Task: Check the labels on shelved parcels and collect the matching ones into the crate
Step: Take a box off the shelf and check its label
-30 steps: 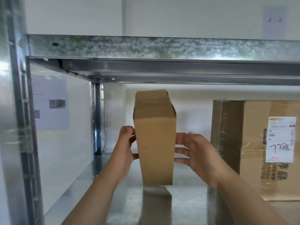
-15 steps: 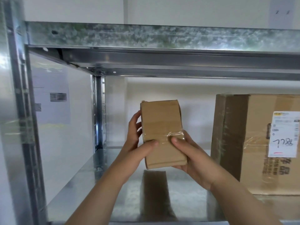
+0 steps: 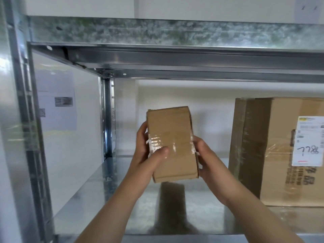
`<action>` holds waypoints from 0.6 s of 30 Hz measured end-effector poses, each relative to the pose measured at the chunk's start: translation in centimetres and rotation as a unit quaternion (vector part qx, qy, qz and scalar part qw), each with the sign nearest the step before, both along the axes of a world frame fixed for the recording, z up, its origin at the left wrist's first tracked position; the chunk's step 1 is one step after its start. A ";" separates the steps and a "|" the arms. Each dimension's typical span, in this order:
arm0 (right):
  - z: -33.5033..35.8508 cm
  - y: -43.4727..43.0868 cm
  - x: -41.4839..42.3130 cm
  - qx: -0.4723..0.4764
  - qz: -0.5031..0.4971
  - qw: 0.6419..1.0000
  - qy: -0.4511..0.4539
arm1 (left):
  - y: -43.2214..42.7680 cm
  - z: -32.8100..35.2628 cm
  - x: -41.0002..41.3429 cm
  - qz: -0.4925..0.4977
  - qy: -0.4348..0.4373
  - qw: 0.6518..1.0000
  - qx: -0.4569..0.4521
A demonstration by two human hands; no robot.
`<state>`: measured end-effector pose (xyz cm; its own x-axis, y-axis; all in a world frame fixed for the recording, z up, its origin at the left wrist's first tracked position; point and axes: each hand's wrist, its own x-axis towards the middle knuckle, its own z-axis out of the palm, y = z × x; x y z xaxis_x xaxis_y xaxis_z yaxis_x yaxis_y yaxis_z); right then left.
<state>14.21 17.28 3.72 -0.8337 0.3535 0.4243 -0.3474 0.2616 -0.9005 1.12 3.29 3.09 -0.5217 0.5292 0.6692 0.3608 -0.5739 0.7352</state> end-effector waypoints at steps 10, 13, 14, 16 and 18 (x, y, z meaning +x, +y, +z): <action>1.3 1.8 -0.3 -0.027 -0.117 0.993 -0.008 | -2.2 -1.7 -1.8 -0.176 -0.196 0.959 0.107; 1.3 2.4 -0.3 -0.047 -0.115 0.992 -0.010 | -3.1 -1.9 -2.4 -0.183 -0.194 0.956 0.121; 1.2 2.6 -0.1 -0.059 -0.138 0.989 -0.008 | -3.3 -1.7 -2.5 -0.186 -0.199 0.953 0.131; 0.8 3.5 0.1 -0.076 -0.184 0.980 0.001 | -3.7 -1.6 -3.6 -0.183 -0.185 0.953 0.158; 0.6 4.0 0.3 -0.100 -0.215 0.971 0.020 | -4.3 -1.2 -4.6 -0.122 -0.169 0.968 0.140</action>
<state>14.49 21.32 4.32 -0.5752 0.7442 0.3396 -0.2799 0.2110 -0.9366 -3.48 -1.00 1.92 -0.6188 0.4869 0.6165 -0.0445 -0.8053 0.5913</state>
